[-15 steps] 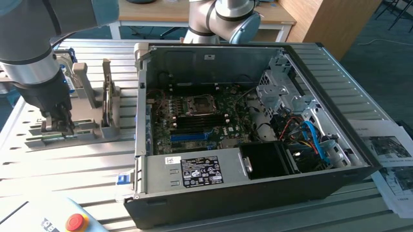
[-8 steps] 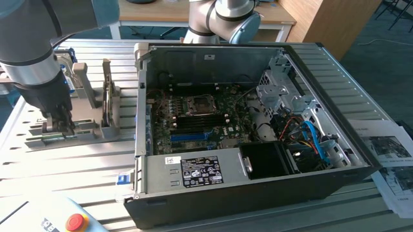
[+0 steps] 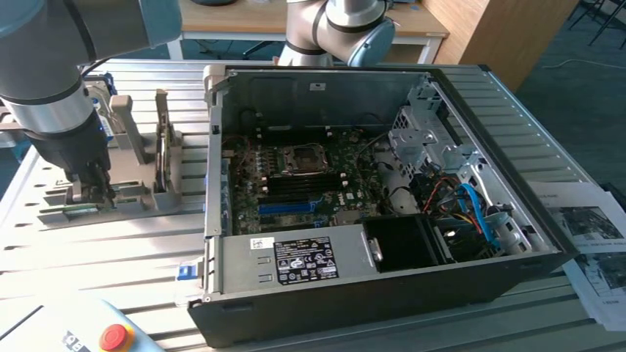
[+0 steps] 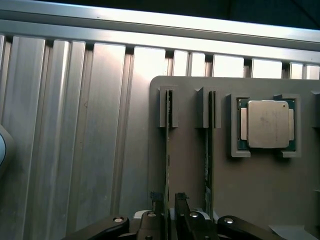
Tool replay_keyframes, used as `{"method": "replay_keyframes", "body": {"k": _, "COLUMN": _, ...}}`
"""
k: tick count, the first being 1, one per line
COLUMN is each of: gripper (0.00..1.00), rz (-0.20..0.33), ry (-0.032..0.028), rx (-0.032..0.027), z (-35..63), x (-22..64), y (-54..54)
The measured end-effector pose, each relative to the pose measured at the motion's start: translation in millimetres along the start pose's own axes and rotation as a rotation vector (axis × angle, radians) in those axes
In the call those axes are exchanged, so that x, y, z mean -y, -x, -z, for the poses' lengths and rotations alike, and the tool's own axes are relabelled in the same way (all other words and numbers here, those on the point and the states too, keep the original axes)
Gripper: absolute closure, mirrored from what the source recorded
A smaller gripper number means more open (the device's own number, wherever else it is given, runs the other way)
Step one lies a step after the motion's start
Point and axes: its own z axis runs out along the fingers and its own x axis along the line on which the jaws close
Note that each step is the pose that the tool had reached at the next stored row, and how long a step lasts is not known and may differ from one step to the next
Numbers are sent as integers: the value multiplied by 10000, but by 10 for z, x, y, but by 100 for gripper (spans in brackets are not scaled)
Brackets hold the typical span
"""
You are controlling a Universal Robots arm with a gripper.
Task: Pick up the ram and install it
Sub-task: 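Pick up the ram and move it above insertion slot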
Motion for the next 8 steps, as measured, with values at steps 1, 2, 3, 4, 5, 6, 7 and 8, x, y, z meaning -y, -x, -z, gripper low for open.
{"method": "replay_keyframes", "body": {"k": 1, "gripper": 76, "rz": 0, "ry": 1, "rx": 0, "z": 0, "x": 0, "y": 0}}
{"method": "replay_keyframes", "body": {"k": 2, "gripper": 76, "rz": 0, "ry": 0, "rx": 0, "z": 0, "x": 0, "y": 0}}
{"method": "replay_keyframes", "body": {"k": 3, "gripper": 76, "rz": 0, "ry": -1, "rx": 1, "z": -1, "x": 0, "y": 0}}
{"method": "replay_keyframes", "body": {"k": 4, "gripper": 76, "rz": -1, "ry": -4, "rx": 2, "z": -2, "x": 1, "y": 3}}
{"method": "replay_keyframes", "body": {"k": 5, "gripper": 76, "rz": -2, "ry": -5, "rx": 3, "z": -3, "x": 1, "y": 8}}
{"method": "replay_keyframes", "body": {"k": 6, "gripper": 76, "rz": -2, "ry": -3, "rx": 2, "z": -2, "x": 1, "y": 11}}
{"method": "replay_keyframes", "body": {"k": 7, "gripper": 76, "rz": 0, "ry": -2, "rx": 1, "z": -2, "x": 1, "y": 12}}
{"method": "replay_keyframes", "body": {"k": 8, "gripper": 76, "rz": 0, "ry": -2, "rx": 1, "z": -2, "x": 1, "y": 12}}
